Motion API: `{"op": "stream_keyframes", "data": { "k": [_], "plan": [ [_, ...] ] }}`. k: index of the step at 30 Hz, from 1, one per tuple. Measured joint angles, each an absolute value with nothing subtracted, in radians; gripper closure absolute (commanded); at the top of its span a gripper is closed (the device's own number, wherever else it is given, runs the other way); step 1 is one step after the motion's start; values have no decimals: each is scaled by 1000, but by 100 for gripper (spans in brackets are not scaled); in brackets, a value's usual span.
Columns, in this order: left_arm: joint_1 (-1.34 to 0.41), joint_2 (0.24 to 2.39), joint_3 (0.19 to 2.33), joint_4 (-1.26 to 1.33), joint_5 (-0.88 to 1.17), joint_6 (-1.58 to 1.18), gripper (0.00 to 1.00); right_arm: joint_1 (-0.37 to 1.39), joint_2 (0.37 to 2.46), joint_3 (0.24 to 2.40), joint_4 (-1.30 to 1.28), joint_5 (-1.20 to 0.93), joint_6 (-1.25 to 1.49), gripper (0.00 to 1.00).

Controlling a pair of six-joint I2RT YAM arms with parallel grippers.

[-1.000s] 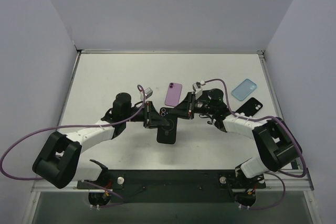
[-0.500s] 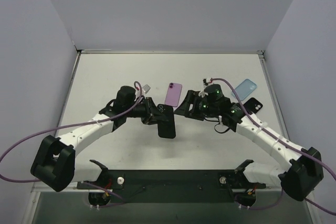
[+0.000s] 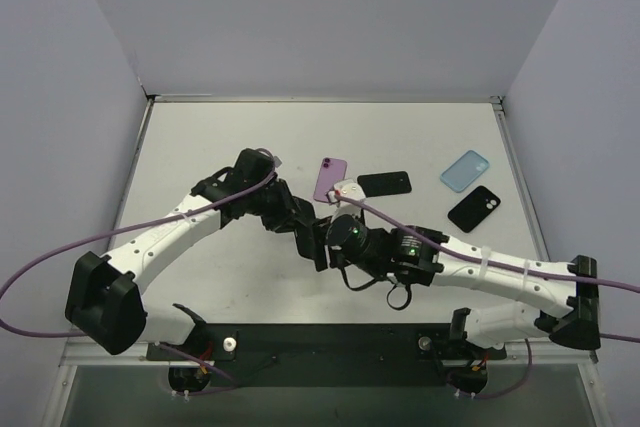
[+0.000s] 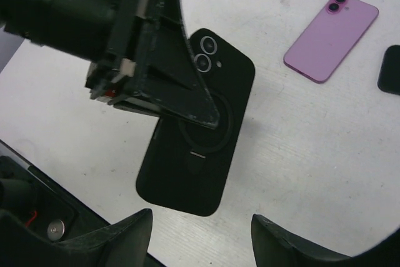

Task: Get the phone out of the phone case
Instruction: Adjust the phone.

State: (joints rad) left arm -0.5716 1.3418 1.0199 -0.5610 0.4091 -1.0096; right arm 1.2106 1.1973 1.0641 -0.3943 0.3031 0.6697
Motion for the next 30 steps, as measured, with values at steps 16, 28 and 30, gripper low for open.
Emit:
{"op": "stream_keyframes", "data": {
  "k": [16, 28, 30],
  "plan": [
    [-616, 1392, 1175, -825, 266, -979, 100, 1362, 1562, 1285, -415, 555, 602, 53],
    [-621, 1399, 1175, -848, 223, -989, 100, 1376, 1694, 1417, -517, 656, 647, 100],
    [-620, 1405, 1175, -850, 206, -1005, 100, 1380, 1713, 1438, -546, 684, 653, 100]
  ]
}}
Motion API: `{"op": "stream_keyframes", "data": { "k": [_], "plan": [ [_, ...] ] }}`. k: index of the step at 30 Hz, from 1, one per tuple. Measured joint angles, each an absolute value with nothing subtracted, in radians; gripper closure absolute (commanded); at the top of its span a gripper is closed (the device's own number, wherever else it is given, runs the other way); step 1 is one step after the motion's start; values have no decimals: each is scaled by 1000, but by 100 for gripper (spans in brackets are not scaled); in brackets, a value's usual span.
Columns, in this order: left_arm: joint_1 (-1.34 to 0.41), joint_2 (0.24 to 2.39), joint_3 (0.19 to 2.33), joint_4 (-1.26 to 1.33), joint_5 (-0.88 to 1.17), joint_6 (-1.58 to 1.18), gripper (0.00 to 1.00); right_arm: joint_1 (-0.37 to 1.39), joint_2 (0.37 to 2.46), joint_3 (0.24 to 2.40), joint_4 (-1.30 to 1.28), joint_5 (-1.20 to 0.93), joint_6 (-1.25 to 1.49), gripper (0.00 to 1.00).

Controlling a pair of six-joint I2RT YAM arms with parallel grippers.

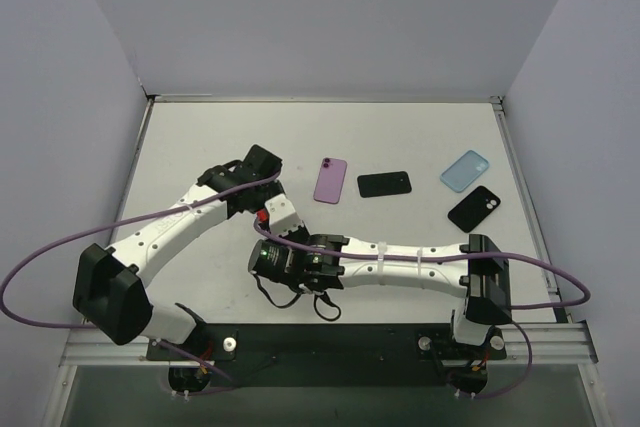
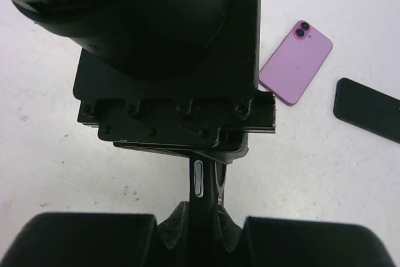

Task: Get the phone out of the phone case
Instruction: Adjust the phone.

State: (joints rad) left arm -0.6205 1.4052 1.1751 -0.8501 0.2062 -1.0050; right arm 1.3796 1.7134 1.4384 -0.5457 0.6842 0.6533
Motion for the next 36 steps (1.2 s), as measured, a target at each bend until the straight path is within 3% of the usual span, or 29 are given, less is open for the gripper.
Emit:
{"op": "stream_keyframes", "data": {
  "k": [5, 7, 8, 10, 11, 13, 17, 20, 29, 36],
  "plan": [
    [-626, 1413, 1175, -847, 200, -1016, 96, 1392, 1743, 1463, -590, 725, 663, 100],
    [-627, 1420, 1175, -839, 213, -1013, 77, 1392, 1743, 1463, -601, 730, 677, 100],
    [-627, 1425, 1175, -835, 220, -1011, 54, 1391, 1742, 1462, -606, 730, 684, 100],
    [-627, 1437, 1175, -826, 234, -999, 34, 1384, 1737, 1452, -612, 724, 702, 100],
    [-627, 1440, 1175, -824, 253, -984, 17, 1374, 1725, 1437, -614, 711, 720, 100],
    [-627, 1433, 1175, -816, 276, -962, 8, 1338, 1691, 1387, -619, 676, 751, 100],
    [-614, 1386, 1155, -761, 310, -953, 7, 1251, 1589, 1267, -623, 625, 790, 100],
    [-589, 1334, 1113, -705, 354, -938, 12, 1180, 1471, 1144, -576, 559, 808, 100],
    [-440, 1137, 751, -291, 574, -1005, 16, 861, 976, 675, -145, 88, 879, 100],
    [-424, 1165, 609, 88, 728, -1159, 16, 772, 905, 550, 178, -173, 1003, 100]
  ]
}}
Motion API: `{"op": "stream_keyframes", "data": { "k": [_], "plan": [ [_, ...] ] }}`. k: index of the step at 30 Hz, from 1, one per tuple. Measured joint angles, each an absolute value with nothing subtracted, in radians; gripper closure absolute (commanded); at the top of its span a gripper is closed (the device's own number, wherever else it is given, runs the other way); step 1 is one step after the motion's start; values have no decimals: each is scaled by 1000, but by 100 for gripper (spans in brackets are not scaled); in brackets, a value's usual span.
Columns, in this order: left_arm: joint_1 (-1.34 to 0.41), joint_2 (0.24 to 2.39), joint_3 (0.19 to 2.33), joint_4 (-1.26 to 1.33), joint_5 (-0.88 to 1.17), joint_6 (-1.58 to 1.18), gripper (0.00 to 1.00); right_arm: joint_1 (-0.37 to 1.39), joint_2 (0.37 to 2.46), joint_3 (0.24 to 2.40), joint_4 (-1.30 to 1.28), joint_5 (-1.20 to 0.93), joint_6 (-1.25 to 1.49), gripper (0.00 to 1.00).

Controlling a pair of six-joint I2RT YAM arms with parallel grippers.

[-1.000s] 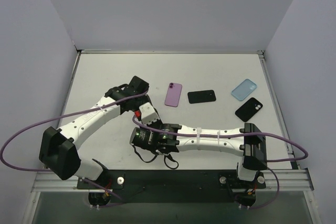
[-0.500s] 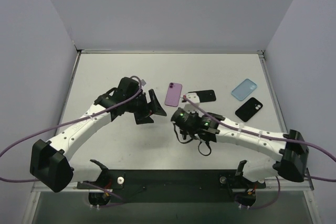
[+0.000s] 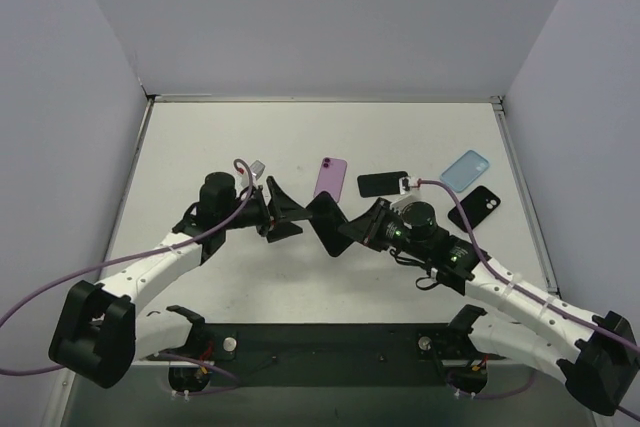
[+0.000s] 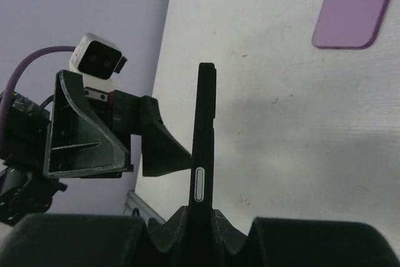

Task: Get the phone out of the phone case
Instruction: Adjust the phone.

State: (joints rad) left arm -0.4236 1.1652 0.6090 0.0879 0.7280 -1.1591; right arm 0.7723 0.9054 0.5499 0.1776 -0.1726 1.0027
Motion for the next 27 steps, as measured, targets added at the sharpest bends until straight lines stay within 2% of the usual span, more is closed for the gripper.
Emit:
{"op": "stream_keyframes", "data": {
  "k": [4, 11, 14, 16, 19, 27],
  "plan": [
    [-424, 1185, 564, 275, 778, -1255, 17, 772, 927, 490, 349, -245, 1090, 100],
    [-422, 1200, 535, 413, 805, -1338, 27, 763, 1040, 428, 640, -300, 1246, 100],
    [-422, 1200, 534, 433, 805, -1354, 34, 760, 1089, 407, 756, -315, 1309, 100],
    [-422, 1200, 534, 440, 804, -1359, 43, 760, 1115, 399, 809, -323, 1342, 100],
    [-421, 1199, 533, 446, 801, -1367, 49, 760, 1140, 394, 874, -331, 1381, 100],
    [-418, 1183, 524, 472, 746, -1387, 47, 761, 1144, 368, 946, -353, 1435, 100]
  ]
}}
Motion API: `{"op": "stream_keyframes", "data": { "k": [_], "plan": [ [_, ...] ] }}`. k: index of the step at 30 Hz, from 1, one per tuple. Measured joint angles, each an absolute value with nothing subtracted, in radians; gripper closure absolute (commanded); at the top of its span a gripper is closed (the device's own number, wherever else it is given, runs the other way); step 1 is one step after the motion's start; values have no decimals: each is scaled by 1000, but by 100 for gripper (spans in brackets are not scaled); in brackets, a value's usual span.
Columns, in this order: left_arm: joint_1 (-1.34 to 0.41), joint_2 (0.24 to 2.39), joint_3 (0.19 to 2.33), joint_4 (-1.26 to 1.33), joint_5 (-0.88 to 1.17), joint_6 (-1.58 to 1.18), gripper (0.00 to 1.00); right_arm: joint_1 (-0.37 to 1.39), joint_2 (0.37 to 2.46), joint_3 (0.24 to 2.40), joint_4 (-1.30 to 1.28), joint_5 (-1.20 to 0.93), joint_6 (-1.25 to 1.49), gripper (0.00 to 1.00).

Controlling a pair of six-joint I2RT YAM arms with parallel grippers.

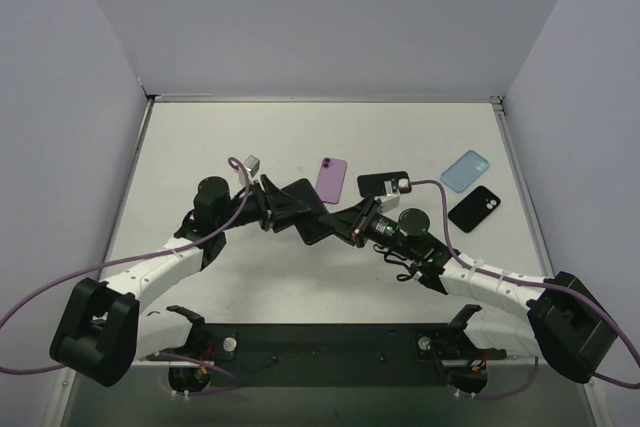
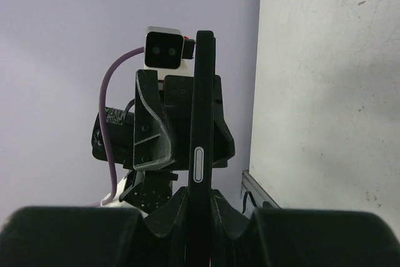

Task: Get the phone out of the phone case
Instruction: Adjust the phone.

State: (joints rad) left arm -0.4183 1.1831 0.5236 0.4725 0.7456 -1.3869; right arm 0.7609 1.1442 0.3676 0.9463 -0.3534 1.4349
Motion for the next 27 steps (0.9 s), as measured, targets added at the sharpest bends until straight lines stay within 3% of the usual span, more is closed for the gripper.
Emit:
{"op": "stream_keyframes", "data": {
  "k": [5, 8, 9, 10, 14, 15, 16, 17, 27],
  "plan": [
    [-415, 1181, 504, 501, 715, -1422, 53, 761, 1137, 329, 973, -353, 1460, 100],
    [-415, 1181, 501, 514, 702, -1436, 76, 761, 1137, 320, 992, -353, 1475, 100],
    [-414, 1182, 501, 519, 700, -1443, 91, 762, 1137, 320, 1000, -353, 1478, 100],
    [-413, 1182, 501, 526, 697, -1453, 100, 763, 1137, 320, 1010, -352, 1482, 100],
    [-408, 1184, 501, 563, 697, -1477, 100, 767, 1157, 318, 1056, -342, 1505, 98],
    [-406, 1186, 501, 569, 698, -1479, 100, 767, 1168, 318, 1070, -342, 1512, 91],
    [-404, 1189, 500, 579, 698, -1482, 100, 767, 1174, 318, 1081, -342, 1516, 78],
    [-402, 1192, 497, 587, 698, -1485, 100, 767, 1177, 318, 1083, -342, 1518, 75],
    [-398, 1221, 473, 666, 690, -1540, 100, 766, 1128, 301, 1065, -365, 1522, 76]
  ]
}}
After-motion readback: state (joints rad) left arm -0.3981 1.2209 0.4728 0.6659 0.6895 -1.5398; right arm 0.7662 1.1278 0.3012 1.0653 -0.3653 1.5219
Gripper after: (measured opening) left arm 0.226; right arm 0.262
